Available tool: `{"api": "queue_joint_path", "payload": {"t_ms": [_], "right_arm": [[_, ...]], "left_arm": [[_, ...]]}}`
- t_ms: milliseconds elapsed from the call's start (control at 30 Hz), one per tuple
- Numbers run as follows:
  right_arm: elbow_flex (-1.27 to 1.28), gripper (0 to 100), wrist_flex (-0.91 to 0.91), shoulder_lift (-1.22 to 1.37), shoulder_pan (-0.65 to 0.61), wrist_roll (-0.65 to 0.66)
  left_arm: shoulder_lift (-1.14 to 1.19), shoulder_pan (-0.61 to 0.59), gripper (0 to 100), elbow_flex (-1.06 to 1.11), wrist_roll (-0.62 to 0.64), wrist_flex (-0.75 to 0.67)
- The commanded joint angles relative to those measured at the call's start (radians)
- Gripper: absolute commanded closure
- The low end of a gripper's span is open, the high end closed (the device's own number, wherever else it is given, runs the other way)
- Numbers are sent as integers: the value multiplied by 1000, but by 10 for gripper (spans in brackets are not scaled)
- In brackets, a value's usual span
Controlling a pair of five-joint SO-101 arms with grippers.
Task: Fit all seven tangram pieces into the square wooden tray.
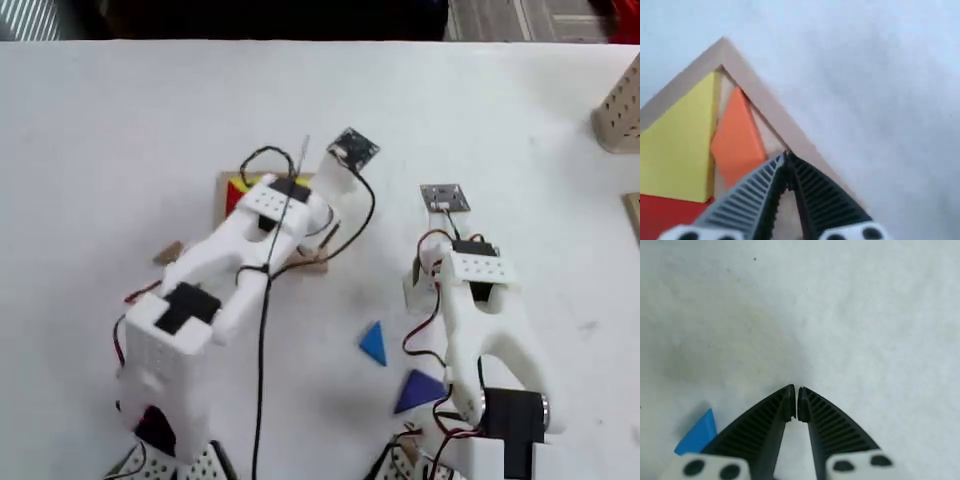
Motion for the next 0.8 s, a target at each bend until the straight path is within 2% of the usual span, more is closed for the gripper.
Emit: {"api": "queue_joint_path", "payload": {"t_ms": [0, 400, 633, 767], "right_arm": [[-8, 974, -12, -39, -5, 9], [-8, 974, -12, -44, -5, 9], [-8, 974, -12, -44, -5, 11], [-8, 974, -12, -44, -5, 11]], "left_arm": [[35, -30, 978, -146, 17, 34], [140, -45, 978, -348, 17, 48], [140, -44, 978, -519, 17, 262], [140, -44, 979, -529, 17, 336]]}}
